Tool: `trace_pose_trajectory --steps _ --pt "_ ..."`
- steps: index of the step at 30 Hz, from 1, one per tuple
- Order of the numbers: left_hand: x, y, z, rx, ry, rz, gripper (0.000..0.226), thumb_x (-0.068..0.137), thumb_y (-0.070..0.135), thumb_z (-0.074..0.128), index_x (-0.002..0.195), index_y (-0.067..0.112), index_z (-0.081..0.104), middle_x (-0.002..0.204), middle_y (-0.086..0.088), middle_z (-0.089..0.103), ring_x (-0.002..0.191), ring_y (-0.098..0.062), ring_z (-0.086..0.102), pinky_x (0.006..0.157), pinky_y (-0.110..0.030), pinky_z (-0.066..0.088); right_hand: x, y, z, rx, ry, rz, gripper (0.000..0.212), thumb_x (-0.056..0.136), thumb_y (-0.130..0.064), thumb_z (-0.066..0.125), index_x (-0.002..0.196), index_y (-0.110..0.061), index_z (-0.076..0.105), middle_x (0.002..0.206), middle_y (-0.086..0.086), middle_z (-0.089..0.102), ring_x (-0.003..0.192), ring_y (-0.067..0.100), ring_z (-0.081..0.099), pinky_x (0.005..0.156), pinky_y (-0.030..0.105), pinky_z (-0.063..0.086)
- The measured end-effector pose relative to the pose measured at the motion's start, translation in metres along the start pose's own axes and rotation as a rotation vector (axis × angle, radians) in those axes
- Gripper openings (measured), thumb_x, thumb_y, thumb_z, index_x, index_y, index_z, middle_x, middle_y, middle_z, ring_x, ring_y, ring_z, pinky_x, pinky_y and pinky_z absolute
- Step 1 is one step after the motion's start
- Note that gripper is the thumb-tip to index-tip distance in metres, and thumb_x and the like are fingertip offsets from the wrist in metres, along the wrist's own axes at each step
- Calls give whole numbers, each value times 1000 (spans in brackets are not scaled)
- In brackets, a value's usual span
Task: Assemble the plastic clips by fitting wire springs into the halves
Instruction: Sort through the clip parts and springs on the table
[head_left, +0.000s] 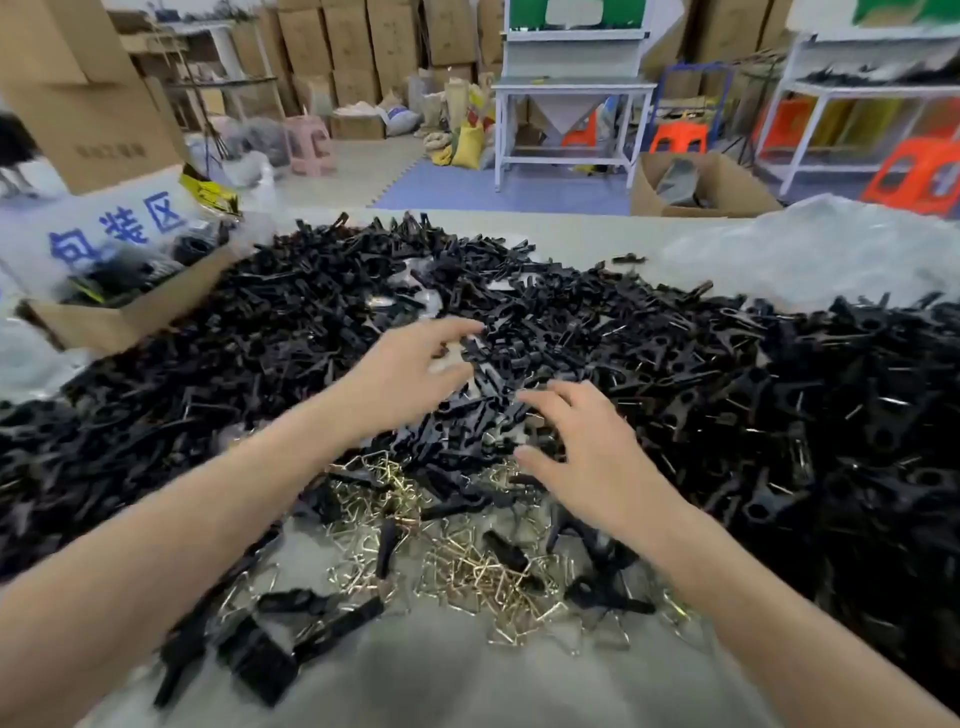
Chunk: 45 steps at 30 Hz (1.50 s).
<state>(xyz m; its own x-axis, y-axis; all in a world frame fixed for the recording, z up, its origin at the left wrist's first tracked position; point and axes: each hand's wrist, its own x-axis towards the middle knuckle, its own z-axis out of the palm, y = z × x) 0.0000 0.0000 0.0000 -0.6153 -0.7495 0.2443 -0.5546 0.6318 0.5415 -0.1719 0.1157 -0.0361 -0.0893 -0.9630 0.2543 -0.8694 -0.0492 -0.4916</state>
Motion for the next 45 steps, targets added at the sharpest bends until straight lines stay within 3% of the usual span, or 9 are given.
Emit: trace_pose_trajectory --steps 4,13,16,20,28,33,36,42,45 --pt "-20 -18 37 413 -226 -149 46 99 29 48 143 30 40 141 -3 48 125 -25 48 102 -40 42 -14 14 23 -272 -148 25 50 96 -39 49 143 -31 36 148 -7 35 141 16 23 116 34 7" --pt "-7 -21 52 219 -59 -330 20 94 35 57 104 20 67 101 -4 63 105 -25 56 96 -41 43 -15 13 30 -259 -75 -11 45 96 -38 48 140 -31 41 138 -10 46 137 12 29 116 35 5" --pt "-2 -17 50 424 75 -236 34 97 39 51 89 15 73 82 -3 62 87 -25 61 83 -35 46 -15 14 29 -165 -3 -35 34 98 -25 46 132 -25 52 129 -8 52 128 12 38 112 28 15" --pt "4 -21 49 416 136 -117 26 96 27 54 89 9 70 84 -3 53 82 -26 58 68 -31 42 -16 14 17 96 124 10 30 96 -12 49 124 -16 59 124 -5 54 113 7 48 92 9 27" --pt "18 -33 62 242 -63 -246 19 95 11 52 108 18 66 116 -8 45 99 -28 56 87 -31 43 -11 18 7 196 163 84 29 97 -10 48 120 -15 63 124 -1 58 90 11 57 76 -2 34" --pt "17 -15 48 314 -57 -218 18 98 21 52 110 23 64 108 -6 54 102 -27 55 89 -39 46 -20 19 0 268 242 88 28 94 -7 53 118 -16 65 119 0 62 98 9 58 88 4 40" --pt "10 33 41 149 46 70 20 95 29 58 115 29 59 93 6 64 87 -13 58 79 -32 46 -21 11 -16 358 295 36 47 91 -12 61 134 -27 51 128 -5 51 106 8 56 90 23 49" --pt "-16 99 30 -721 -77 74 19 93 22 61 103 21 46 80 -3 71 67 -10 62 71 -30 52 -32 -6 -68 281 311 -141 34 83 -10 70 114 -24 67 95 -13 70 80 -6 63 71 4 43" --pt "-20 92 28 -691 -100 101 9 95 22 57 102 19 53 87 3 73 78 -7 67 75 -24 56 -45 4 -104 90 491 -153 33 86 -8 67 117 -18 66 98 -9 68 75 -3 62 78 1 41"
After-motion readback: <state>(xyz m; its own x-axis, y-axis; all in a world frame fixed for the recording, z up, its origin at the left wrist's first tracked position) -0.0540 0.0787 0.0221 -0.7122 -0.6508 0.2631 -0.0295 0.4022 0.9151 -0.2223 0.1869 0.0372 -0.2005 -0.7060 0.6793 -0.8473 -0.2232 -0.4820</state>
